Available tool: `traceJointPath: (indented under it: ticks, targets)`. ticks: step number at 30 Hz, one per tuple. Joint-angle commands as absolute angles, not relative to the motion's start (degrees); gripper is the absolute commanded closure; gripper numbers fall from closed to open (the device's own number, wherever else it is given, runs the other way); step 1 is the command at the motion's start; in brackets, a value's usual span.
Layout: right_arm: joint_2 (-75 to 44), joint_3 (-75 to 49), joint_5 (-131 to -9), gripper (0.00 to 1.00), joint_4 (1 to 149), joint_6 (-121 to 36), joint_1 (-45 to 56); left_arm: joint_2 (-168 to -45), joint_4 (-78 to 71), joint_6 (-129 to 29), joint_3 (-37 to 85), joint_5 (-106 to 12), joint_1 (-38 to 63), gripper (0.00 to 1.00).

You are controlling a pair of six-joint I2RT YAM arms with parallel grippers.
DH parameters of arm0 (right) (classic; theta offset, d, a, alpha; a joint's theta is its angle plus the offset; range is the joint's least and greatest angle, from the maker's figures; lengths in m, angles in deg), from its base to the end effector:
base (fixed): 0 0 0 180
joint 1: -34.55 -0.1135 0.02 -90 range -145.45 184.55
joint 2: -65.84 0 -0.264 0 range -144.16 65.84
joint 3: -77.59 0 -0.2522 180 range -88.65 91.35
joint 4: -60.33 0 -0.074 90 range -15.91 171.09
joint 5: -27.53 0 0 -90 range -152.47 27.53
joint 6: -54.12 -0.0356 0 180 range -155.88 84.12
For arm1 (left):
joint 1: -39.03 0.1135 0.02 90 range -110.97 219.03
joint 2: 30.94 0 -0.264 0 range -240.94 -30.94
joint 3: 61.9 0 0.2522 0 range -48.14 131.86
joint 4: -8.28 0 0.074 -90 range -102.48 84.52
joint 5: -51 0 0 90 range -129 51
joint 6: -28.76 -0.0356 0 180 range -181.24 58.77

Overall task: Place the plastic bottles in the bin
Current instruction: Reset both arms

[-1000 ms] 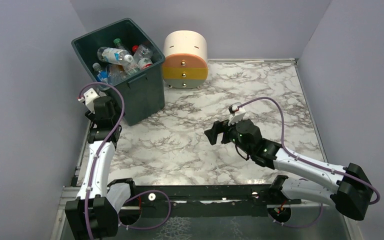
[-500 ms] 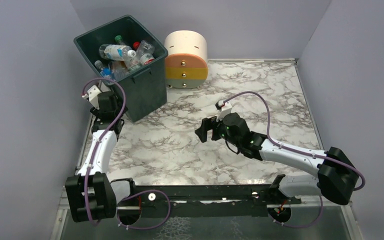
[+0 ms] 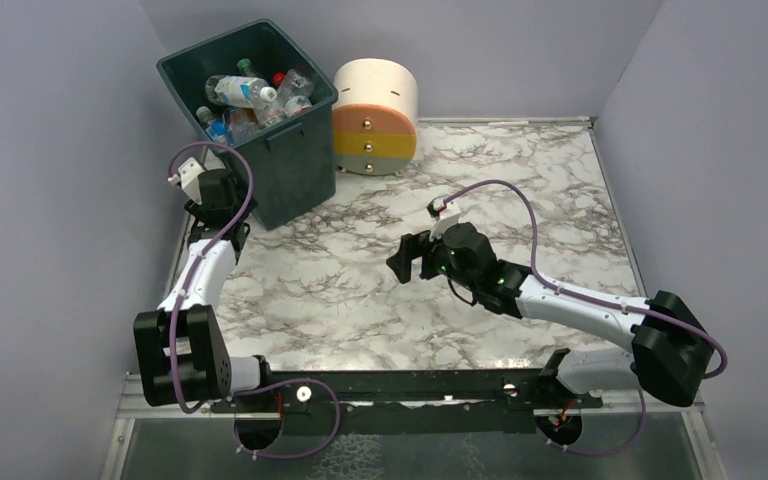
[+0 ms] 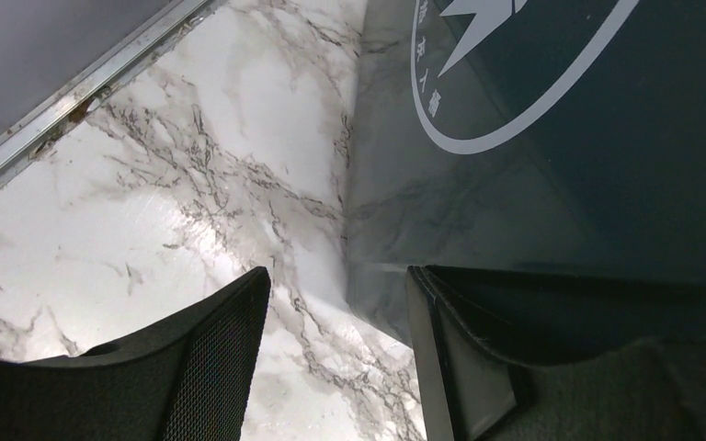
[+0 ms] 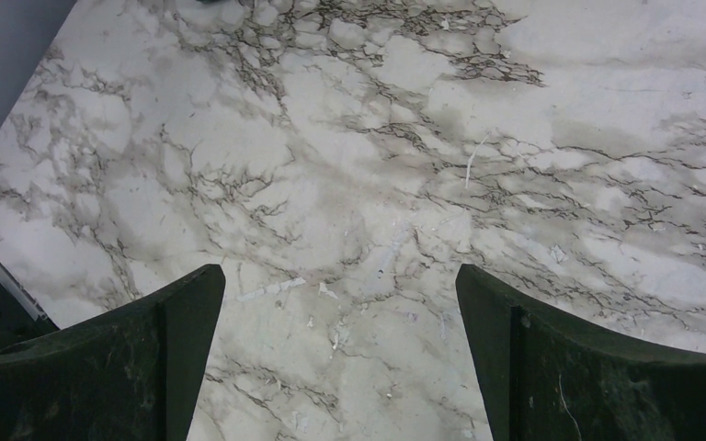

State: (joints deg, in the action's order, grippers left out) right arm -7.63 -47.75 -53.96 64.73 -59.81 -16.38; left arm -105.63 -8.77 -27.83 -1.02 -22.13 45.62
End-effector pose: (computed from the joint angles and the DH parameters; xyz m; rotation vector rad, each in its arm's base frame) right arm 0.1831 0.2172 0.2422 -0.3784 2.0042 0.6959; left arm 0.2849 0.0433 0.2525 -0.8744 1.8917 0.0263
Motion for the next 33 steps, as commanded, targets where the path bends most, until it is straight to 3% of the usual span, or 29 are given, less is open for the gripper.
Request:
traceJointPath:
  ticks: [1,6,14,23,29,33]
  targets:
    - [-6.26,-48.12,-52.43,0.0,65.24,-58.64,-16.6,-108.0,-0.39,-29.05,2.82,-25.47,45.2,0.38]
    - [-4.49,-48.58,-49.81,0.0,66.37,-57.09,-16.24,-107.25,-2.25,-30.68,3.93,-27.26,45.39,0.36]
    - [2.17,-52.52,-48.99,0.01,69.26,-56.55,-6.88,-93.26,-4.04,-32.06,-3.58,-27.45,45.42,0.01]
    - [5.2,-55.9,-40.72,0.0,70.93,-54.21,2.61,-84.78,-5.34,-31.17,-10.68,-28.25,45.39,0.01]
    - [9.41,-66.0,-43.79,0.0,59.18,-56.83,12.36,-79.68,6.72,-38.09,-21.71,-37.67,45.34,0.01]
    - [8.28,-69.99,-41.19,0.0,51.28,-55.88,13.28,-78.45,16.75,-42.69,-30.01,-41.83,45.27,0.01]
